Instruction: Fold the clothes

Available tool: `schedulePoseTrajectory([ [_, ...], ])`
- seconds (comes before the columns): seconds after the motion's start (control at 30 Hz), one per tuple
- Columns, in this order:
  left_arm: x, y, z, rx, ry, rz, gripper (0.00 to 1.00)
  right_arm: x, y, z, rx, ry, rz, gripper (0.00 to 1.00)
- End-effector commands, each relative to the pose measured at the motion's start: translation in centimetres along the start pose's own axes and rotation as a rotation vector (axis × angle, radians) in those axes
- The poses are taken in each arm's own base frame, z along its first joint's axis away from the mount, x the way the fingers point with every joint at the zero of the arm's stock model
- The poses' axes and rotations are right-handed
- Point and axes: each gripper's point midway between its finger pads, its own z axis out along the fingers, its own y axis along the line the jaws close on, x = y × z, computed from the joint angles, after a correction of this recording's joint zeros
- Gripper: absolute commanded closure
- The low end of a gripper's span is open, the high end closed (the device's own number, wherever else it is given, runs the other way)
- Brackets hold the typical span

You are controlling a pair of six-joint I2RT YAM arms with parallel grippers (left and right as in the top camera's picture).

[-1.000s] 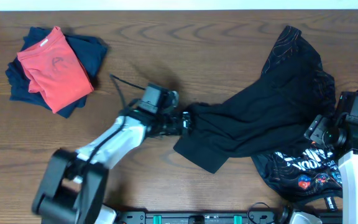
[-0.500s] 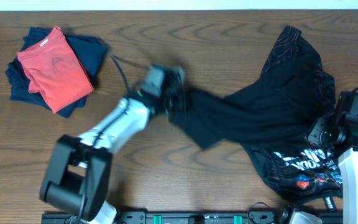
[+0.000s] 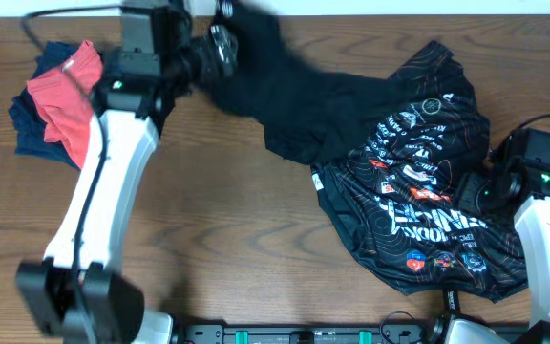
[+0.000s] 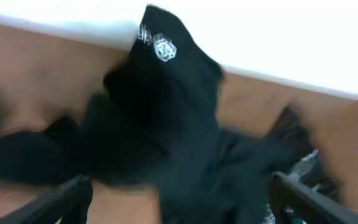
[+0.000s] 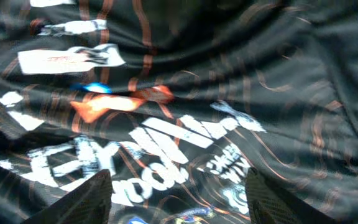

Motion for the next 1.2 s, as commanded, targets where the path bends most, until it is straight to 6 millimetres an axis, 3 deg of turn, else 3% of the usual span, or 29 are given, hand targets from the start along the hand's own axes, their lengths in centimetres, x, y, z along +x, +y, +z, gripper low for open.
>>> schedulePoseTrajectory([
  [0.0,4.6,3.6,3.2,-0.113,0.172,0.003,0.09,0.0,2.5,0.1,-0.096,-0.003,-0.108,0.32],
  [0.13,8.7,5.1,4.6,-0.153,0.34,-0.038,0.09,-0.1,5.3,0.0,-0.185,-0.022,-0.226,0.31],
  [0.3,13.5,3.9,5.9,-0.102,0.524,-0.065,0.06,1.0,8.7,1.3,-0.239,0.021,-0.355,0.31],
  [0.43,16.5,3.4,7.0,-0.118,0.624,-0.049,0.05,3.4,12.8,3.1,-0.353,0.108,-0.492,0.58],
  [0.47,17.3,3.2,7.3,-0.121,0.647,-0.044,0.05,4.1,14.0,3.6,-0.383,0.129,-0.528,0.6],
  [0.6,19.3,2.9,8.2,-0.131,0.705,-0.026,0.05,5.7,17.8,5.4,-0.461,0.148,-0.636,0.72],
  [0.83,20.1,2.4,8.6,-0.13,0.725,-0.011,0.05,6.3,22.8,8.4,-0.494,0.064,-0.783,0.69],
  [0.93,20.1,2.4,8.5,-0.132,0.728,-0.012,0.05,5.8,22.0,10.6,-0.396,0.055,-0.777,0.67],
  [1.0,20.3,2.5,8.4,-0.135,0.736,-0.014,0.05,4.6,19.8,12.3,-0.258,0.045,-0.73,0.67],
  [1.07,20.5,2.6,8.2,-0.139,0.746,-0.017,0.05,2.7,16.6,13.7,-0.083,0.017,-0.653,0.67],
  [1.17,20.7,2.6,8.0,-0.144,0.757,-0.02,0.05,-0.8,11.2,14.0,0.147,-0.043,-0.521,0.65],
])
